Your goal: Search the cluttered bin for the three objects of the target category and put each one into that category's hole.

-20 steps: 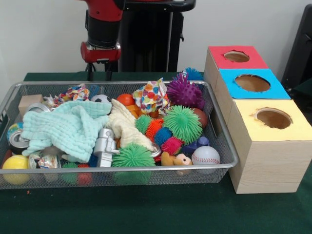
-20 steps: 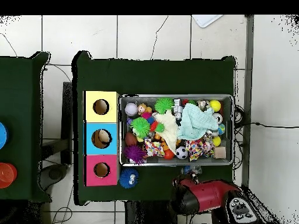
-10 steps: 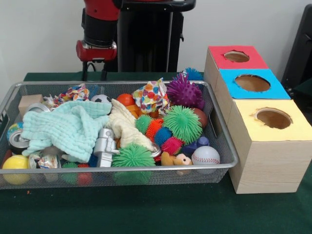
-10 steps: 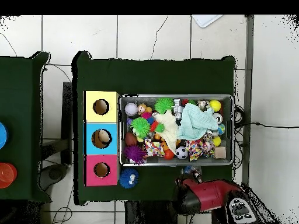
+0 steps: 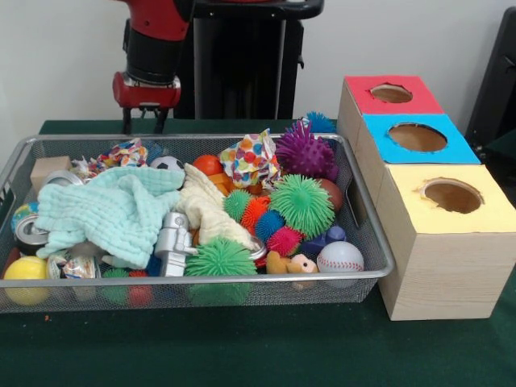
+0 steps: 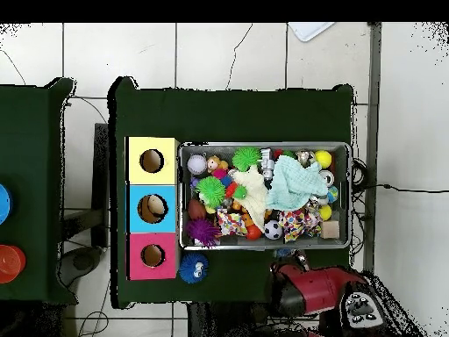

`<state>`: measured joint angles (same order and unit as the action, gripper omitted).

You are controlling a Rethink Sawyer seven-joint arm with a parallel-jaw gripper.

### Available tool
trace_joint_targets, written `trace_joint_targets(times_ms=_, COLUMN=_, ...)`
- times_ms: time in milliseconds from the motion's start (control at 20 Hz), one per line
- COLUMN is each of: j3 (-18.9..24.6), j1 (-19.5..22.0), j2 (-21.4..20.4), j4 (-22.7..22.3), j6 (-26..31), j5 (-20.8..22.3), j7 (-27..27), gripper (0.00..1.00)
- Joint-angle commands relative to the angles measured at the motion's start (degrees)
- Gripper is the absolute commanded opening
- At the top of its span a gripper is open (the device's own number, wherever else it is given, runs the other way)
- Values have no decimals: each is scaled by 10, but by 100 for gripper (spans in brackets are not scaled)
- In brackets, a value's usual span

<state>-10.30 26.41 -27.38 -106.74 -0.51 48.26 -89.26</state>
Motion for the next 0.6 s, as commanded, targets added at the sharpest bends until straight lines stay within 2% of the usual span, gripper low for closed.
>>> trace_joint_targets(times_ms=50, j3=47, j1=26, j2=71, j4=94, j6=-41, j5=9, j7=-57, gripper=100)
trace_joint_targets(times_ms=350, j3=107, j1=83, j2=104, j4=101, j6=3, j5=13, j7=-27, gripper=100)
trace_joint_targets(times_ms=600, j3=127, j1=102, j2=109, j4=103, j6=19, j5=18, j7=-13, gripper=100)
